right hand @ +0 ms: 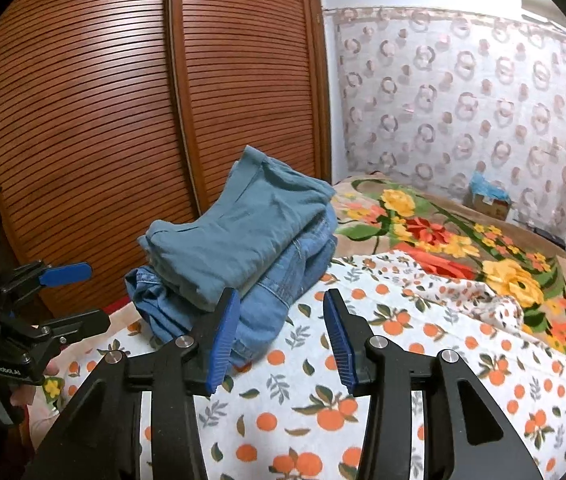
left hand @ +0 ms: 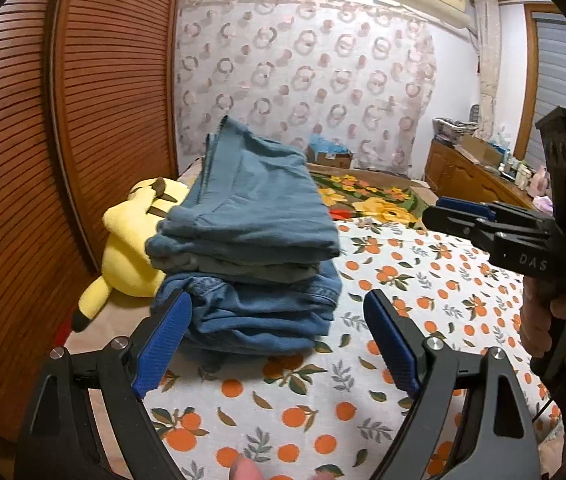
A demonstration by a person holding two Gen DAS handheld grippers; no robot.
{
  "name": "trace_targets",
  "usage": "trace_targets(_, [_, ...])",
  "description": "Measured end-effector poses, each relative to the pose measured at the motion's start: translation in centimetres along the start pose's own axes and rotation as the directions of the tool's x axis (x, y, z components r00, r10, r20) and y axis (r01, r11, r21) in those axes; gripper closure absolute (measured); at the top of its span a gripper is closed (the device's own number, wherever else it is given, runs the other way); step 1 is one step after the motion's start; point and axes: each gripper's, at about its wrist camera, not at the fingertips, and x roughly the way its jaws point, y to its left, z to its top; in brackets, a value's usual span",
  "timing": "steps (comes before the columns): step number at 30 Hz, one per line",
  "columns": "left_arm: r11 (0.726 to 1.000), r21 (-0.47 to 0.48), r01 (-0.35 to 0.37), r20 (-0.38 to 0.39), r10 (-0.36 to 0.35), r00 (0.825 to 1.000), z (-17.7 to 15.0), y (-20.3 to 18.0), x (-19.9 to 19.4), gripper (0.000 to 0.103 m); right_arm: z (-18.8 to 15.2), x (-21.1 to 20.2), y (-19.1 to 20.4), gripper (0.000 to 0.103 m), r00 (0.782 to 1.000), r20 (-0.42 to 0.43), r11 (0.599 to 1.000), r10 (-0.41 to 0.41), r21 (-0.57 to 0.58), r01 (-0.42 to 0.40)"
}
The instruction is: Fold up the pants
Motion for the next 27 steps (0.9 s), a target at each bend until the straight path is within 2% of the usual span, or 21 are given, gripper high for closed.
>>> trace_targets(3, [1.000,0.019,0.001,0.000,-0.001,1.000,-0.1,-0.7,0.0,0.015,-0.5,-1.0,0.5,0.055,1.000,0.003,1.000,-0.027,0.011,0.027])
trace_targets(7, [0.999,0.046,-0.016,-0.002,0.017,1.000,-0.2,-1.6,0.0,0.015,-1.2,-2.3,1.2,0.040,0.998,0.007,0.998,-0.067,0.019,0.067])
trace_targets(9, [0.999,0.050,0.003,-0.002,-0.003,1.000,-0.3,-2.0,-0.1,0.015,-1.6,-3.0,1.5,0.036,0.997,0.012,0.996,-0.081,0.026,0.081])
trace_targets(13, [0.998,0.063,0.025,-0.005,-0.024,1.000,-0.3,-3.1,-0.1,0.015,-2.4,-4.5,1.8,0.019,0.992,0.015,0.991,-0.123,0.049,0.122])
trace_targets(27, [0.990,0.100,0.098,-0.013,-0.097,0.995,-1.1,-7.0,-0.7,0.015,-5.6,-10.3,3.1,0.016,0.960,0.012,0.951,-0.280,0.137,0.275])
